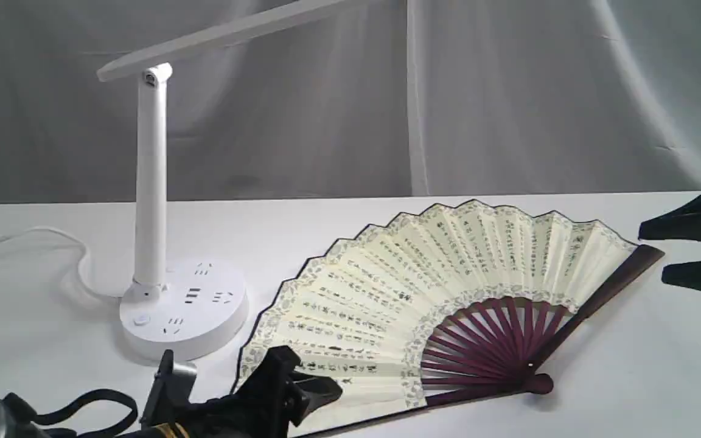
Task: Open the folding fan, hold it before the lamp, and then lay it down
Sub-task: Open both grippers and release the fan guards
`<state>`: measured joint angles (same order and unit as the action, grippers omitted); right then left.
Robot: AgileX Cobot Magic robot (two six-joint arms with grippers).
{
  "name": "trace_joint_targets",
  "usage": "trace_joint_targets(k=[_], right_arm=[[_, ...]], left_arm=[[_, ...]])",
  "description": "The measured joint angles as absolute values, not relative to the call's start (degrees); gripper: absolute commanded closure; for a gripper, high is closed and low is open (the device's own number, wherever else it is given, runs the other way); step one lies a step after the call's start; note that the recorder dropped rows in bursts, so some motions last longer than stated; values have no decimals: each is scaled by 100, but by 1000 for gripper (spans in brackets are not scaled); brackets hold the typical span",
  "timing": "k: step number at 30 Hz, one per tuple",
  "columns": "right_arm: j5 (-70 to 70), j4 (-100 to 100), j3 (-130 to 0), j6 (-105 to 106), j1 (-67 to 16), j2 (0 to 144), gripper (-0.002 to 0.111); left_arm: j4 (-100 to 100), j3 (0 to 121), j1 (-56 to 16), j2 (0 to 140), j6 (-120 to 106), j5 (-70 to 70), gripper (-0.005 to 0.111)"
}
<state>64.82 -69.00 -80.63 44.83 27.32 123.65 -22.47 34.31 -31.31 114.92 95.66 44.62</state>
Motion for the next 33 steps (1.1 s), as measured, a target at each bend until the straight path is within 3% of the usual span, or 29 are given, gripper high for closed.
trace_joint_targets(k=[10,26,29,33], right_arm=[[6494,-6584,-8063,4457,2650,12315,47],[6101,-4987,-8058,3696,1537,11948,50],[5819,-4271,-8058,3189,1338,11643,51],[5612,-3230,-8058,2400,1060,11292,53]], left_arm=[[-2793,3423,-2905,10414,9519,2617,40],[-4445,3477,-2874,8843,9301,-194,41],[-4744,3477,-2874,8568,9217,-845,46],[-4832,3491,-2874,8206,8674,-1711,63]])
